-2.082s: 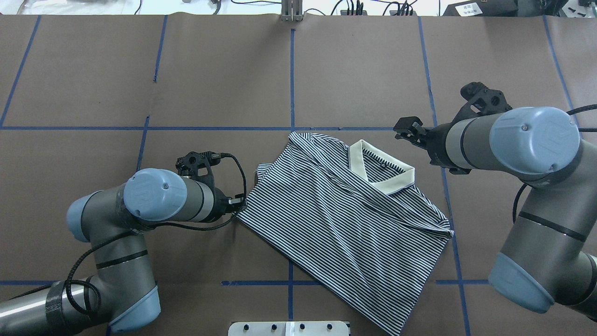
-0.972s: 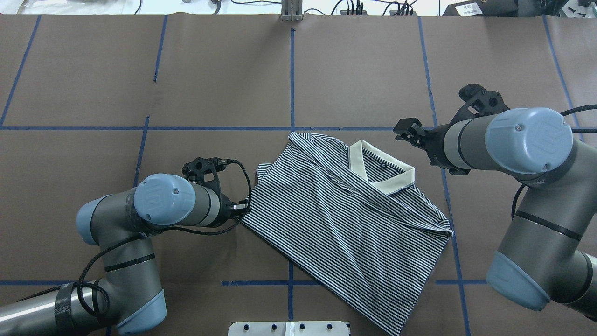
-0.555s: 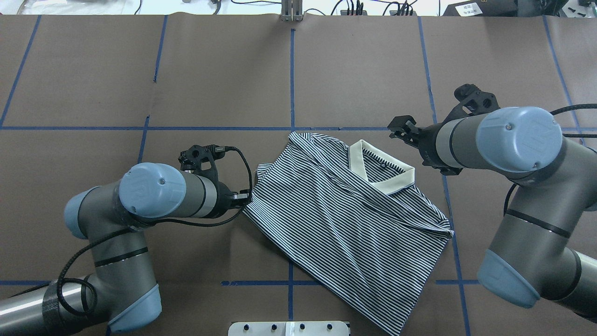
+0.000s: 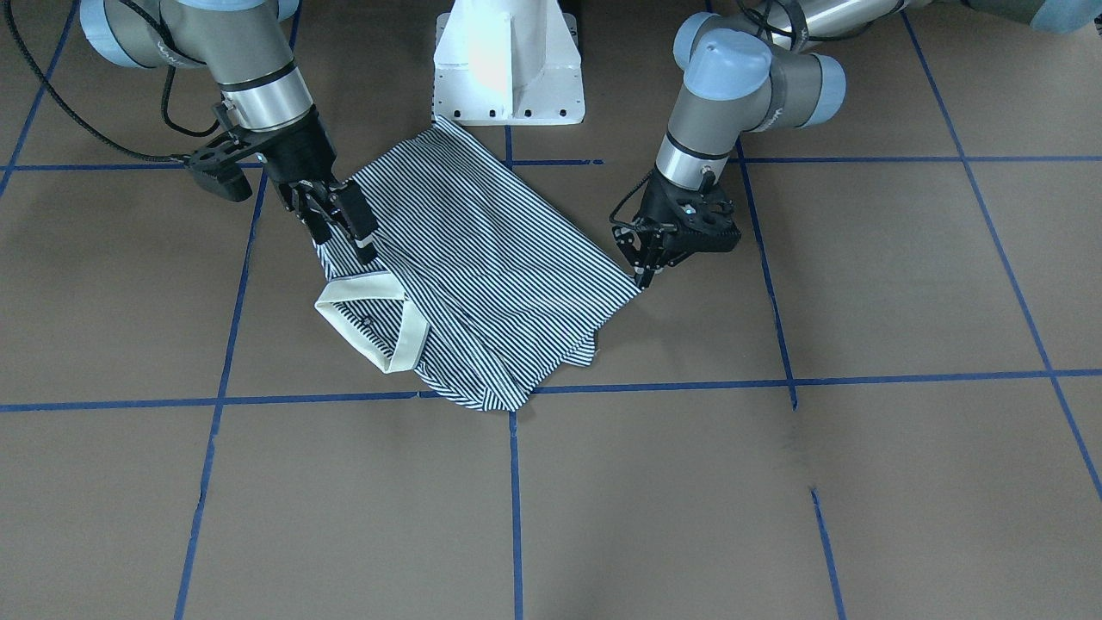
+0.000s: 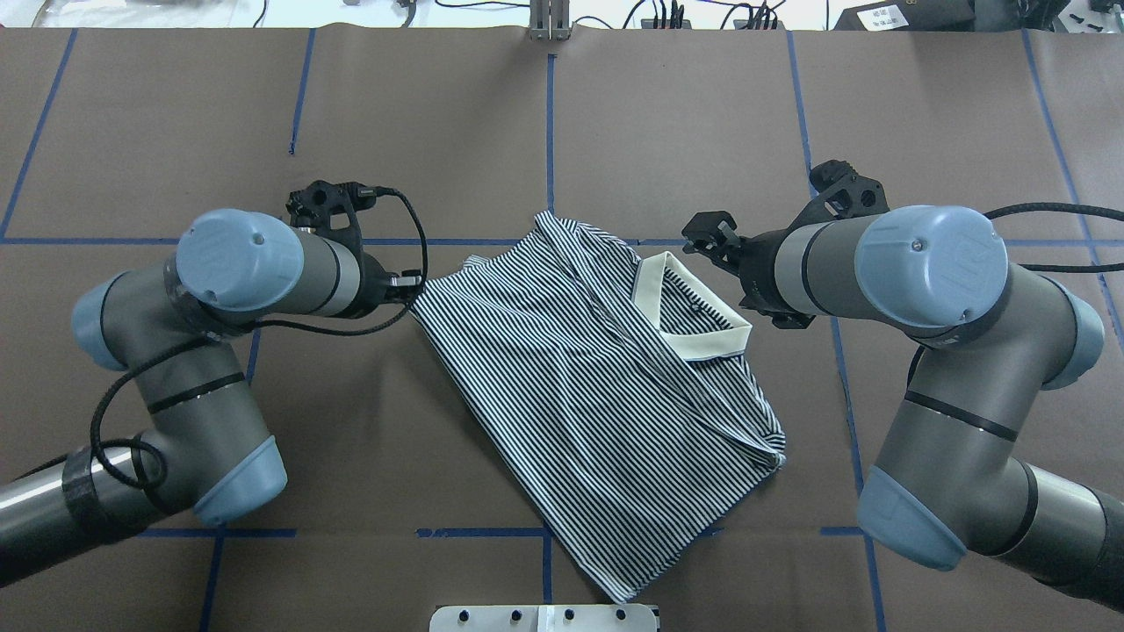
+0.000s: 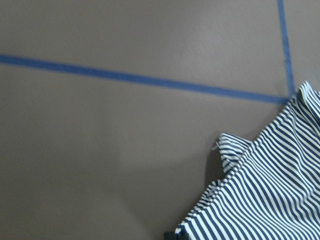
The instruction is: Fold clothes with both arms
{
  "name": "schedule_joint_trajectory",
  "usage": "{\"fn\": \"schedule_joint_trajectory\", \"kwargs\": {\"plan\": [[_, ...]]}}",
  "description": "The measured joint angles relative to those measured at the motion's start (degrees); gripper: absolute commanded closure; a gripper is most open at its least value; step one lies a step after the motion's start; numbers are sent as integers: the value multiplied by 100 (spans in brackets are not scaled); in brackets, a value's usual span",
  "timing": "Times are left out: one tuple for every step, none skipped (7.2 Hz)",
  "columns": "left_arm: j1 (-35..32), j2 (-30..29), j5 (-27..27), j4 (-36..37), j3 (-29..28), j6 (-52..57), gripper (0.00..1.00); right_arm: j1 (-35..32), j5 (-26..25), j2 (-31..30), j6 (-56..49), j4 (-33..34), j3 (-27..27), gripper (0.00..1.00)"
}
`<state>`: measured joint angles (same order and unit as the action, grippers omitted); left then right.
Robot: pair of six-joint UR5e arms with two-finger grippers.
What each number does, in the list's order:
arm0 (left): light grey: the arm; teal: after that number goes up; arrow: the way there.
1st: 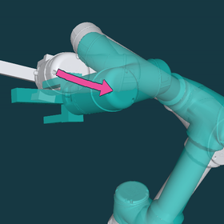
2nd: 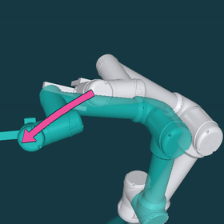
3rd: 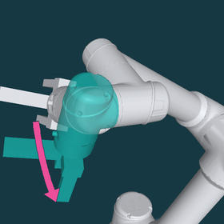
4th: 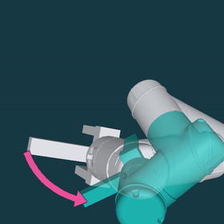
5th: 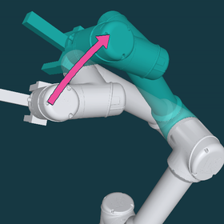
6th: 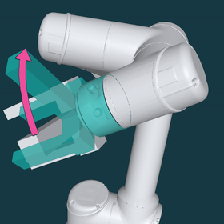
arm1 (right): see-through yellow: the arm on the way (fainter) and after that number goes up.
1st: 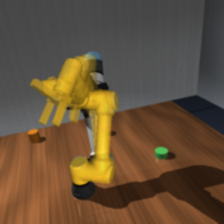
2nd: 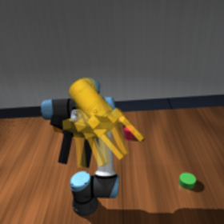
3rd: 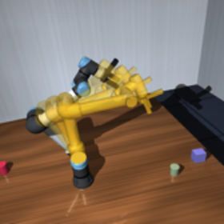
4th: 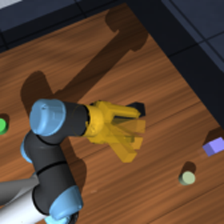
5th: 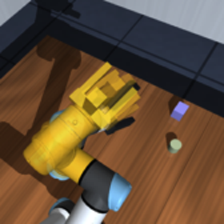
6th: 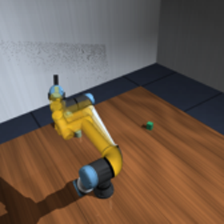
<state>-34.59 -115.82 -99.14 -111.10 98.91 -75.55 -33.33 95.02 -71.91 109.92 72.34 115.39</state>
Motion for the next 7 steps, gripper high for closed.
{"fn": "schedule_joint_trajectory", "kwargs": {"plan": [[-311,-261,2,-389,-640,59,100,48,-10,6,68,-182,9,0],[-597,-695,29,-970,-1573,187,100,75,-13,8,95,-257,23,0],[-842,-1180,70,-1438,-2467,421,100,89,-7,19,103,-287,33,0],[-1016,-1650,147,-1772,-3217,632,100,109,-9,57,109,-301,40,0],[-1110,-2041,274,-2082,-3841,726,89,151,-24,123,112,-304,33,0],[-1151,-2256,353,-2298,-4203,752,69,237,-36,181,90,-302,-7,0],[-1155,-2318,374,-2446,-4347,758,62,346,-53,274,51,-298,-113,0]]}}
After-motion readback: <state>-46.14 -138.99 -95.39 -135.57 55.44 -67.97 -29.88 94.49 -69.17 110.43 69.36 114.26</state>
